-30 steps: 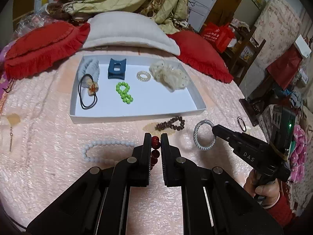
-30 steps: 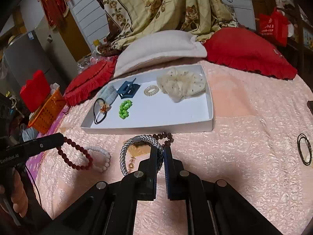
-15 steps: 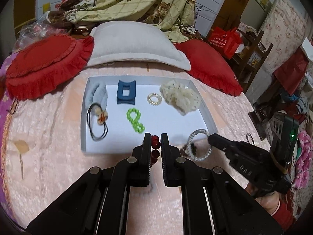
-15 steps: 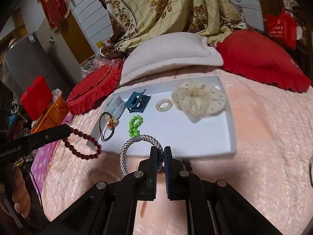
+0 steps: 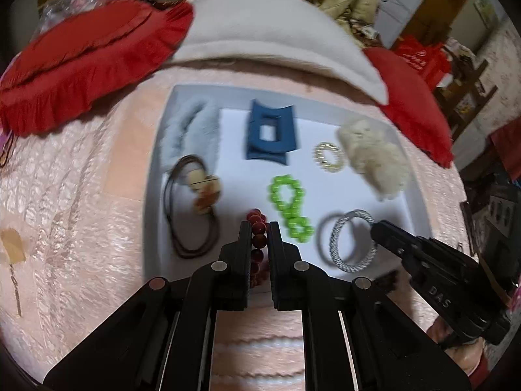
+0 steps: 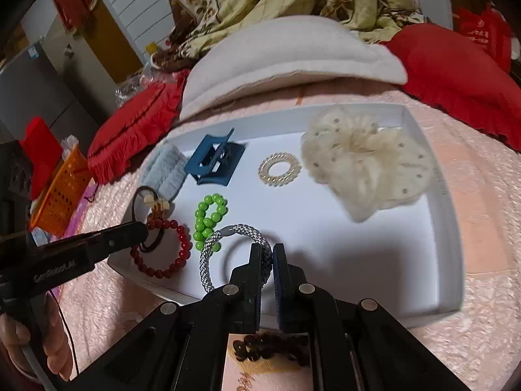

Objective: Organize jewelry
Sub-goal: 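Place red bracelet in box with left tool while right tool places silver bangle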

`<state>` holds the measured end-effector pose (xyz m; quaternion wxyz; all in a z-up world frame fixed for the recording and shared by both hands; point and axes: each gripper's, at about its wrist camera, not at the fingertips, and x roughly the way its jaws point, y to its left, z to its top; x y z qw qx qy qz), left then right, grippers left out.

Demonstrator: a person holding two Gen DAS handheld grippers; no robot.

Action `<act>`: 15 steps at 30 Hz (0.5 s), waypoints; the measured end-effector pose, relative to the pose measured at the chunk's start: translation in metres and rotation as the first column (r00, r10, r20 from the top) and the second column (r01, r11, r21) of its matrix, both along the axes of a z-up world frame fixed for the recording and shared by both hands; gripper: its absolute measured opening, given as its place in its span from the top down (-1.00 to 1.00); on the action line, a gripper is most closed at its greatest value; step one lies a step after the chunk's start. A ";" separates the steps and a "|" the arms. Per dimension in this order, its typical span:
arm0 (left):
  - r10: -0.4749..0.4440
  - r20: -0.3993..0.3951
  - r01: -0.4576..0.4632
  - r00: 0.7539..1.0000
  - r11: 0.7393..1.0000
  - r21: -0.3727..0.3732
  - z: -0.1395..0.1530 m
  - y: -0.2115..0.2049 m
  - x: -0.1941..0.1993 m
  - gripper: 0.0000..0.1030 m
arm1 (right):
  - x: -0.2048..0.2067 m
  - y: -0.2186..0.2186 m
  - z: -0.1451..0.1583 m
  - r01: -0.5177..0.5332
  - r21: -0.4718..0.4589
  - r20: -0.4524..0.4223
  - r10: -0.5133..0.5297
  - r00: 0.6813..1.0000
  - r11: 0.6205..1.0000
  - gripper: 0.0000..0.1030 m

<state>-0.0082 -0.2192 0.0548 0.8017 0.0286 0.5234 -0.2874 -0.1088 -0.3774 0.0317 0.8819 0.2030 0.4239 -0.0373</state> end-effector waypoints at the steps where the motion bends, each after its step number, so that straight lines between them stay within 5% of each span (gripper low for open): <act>1: 0.005 -0.001 -0.005 1.000 1.000 0.002 -0.002 0.002 0.001 0.85 | 0.003 0.002 -0.002 -0.005 -0.003 -0.005 0.005 1.000 1.000 0.88; 12: 0.005 0.024 -0.004 1.000 0.998 -0.063 0.025 0.033 -0.025 0.73 | -0.003 0.008 0.003 -0.008 -0.023 -0.020 0.008 1.000 1.000 0.85; 15: 0.033 0.079 -0.026 0.996 0.996 -0.084 0.043 0.061 -0.049 0.48 | -0.030 0.005 0.020 0.003 -0.025 0.026 -0.003 1.000 1.000 0.71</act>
